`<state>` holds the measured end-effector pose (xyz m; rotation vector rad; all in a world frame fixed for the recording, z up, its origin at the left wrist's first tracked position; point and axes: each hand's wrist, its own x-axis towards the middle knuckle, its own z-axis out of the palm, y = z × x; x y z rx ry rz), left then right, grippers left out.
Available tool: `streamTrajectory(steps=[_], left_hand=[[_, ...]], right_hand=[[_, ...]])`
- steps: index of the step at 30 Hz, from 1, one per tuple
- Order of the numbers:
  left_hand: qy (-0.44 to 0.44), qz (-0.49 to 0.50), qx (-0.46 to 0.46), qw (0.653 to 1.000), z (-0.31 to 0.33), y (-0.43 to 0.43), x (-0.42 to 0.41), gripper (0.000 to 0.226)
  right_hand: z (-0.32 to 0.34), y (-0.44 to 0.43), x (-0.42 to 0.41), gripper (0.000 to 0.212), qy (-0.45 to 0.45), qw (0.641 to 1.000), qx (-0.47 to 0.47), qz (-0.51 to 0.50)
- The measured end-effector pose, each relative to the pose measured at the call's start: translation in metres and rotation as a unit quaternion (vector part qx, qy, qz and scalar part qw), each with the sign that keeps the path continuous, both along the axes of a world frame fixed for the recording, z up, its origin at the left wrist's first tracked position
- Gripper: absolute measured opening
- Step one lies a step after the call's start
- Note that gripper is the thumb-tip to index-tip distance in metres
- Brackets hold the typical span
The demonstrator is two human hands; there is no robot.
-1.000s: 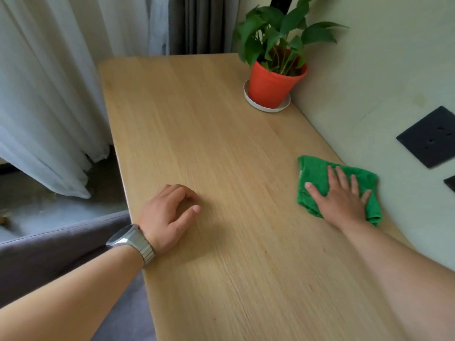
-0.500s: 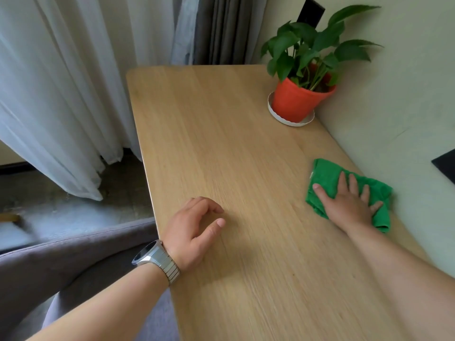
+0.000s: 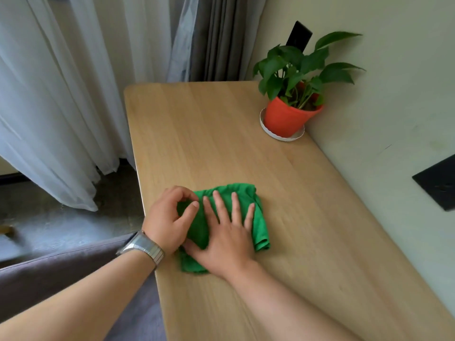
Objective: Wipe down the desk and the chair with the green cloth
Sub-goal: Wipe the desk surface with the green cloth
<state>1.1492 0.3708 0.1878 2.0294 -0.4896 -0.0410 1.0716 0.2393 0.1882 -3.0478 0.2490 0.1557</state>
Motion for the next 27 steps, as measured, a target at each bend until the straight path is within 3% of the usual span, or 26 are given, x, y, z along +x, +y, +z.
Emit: streamTrajectory(steps=[5,8,12,20,27], left_hand=[[-0.040,-0.012,0.159,0.986,-0.003,0.001,0.064,0.015],[-0.018,-0.030,0.176,0.984,-0.003,0.001,0.079,0.025],[-0.055,-0.021,0.202,0.978,-0.004,-0.003,0.079,0.043],[-0.086,-0.006,0.220,0.972,-0.017,0.001,0.080,0.040],[-0.109,-0.010,0.206,0.972,-0.017,0.000,0.079,0.034]], right_hand=[[0.000,0.044,-0.008,0.096,-0.017,0.997,0.016,0.073],[-0.003,0.036,-0.008,0.093,-0.034,0.994,0.036,0.099],[-0.004,-0.012,0.013,0.090,-0.034,0.989,0.019,0.142],[-0.005,-0.157,0.063,0.097,-0.006,0.999,-0.045,-0.027],[-0.006,-0.259,0.084,0.102,0.000,0.981,-0.054,-0.184]])
